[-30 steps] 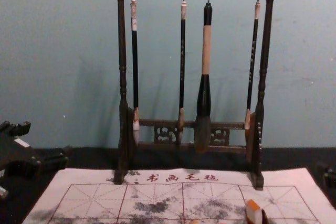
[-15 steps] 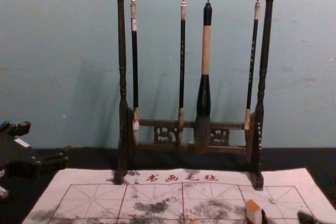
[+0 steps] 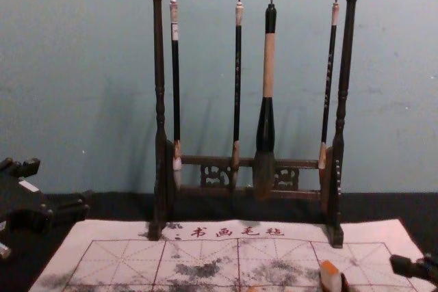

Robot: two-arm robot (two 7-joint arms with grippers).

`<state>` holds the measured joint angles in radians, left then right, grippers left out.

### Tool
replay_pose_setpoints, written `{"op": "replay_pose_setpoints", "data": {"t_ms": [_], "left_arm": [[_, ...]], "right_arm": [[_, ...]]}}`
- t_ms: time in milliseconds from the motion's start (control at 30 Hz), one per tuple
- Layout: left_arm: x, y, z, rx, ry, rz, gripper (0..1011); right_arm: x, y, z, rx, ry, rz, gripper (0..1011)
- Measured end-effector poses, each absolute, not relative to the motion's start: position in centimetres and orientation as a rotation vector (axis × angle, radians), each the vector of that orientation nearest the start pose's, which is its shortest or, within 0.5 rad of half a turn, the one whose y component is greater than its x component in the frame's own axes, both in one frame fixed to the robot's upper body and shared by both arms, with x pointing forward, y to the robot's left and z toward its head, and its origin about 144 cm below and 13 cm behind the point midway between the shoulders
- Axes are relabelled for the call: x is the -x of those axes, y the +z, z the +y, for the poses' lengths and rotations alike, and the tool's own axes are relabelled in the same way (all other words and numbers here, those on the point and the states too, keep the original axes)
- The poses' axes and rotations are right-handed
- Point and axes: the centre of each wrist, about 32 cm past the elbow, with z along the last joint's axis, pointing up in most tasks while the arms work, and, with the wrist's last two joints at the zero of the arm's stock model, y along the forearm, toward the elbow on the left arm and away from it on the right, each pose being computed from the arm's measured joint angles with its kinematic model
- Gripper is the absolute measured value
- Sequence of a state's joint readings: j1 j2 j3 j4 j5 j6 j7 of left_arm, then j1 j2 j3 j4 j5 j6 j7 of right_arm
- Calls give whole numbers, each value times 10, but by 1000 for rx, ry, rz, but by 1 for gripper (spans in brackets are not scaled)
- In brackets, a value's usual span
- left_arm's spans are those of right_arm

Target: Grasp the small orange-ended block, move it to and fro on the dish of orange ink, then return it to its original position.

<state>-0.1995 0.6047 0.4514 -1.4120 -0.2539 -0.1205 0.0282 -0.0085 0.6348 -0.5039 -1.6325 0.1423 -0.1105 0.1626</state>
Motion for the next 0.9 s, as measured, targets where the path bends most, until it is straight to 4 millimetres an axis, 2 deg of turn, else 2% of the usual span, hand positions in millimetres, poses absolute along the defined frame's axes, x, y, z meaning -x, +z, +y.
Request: {"op": "replay_pose_setpoints", "data": {"t_ms": [467, 900], "left_arm": [[-489, 1140, 310, -304, 1248, -285, 1001], [-489, 1140, 310, -305, 1248, -285, 1001]], "right_arm": [[-437, 1108, -233, 357, -920, -257, 1002], [-450, 1106, -221, 354, -936, -261, 1002]]}}
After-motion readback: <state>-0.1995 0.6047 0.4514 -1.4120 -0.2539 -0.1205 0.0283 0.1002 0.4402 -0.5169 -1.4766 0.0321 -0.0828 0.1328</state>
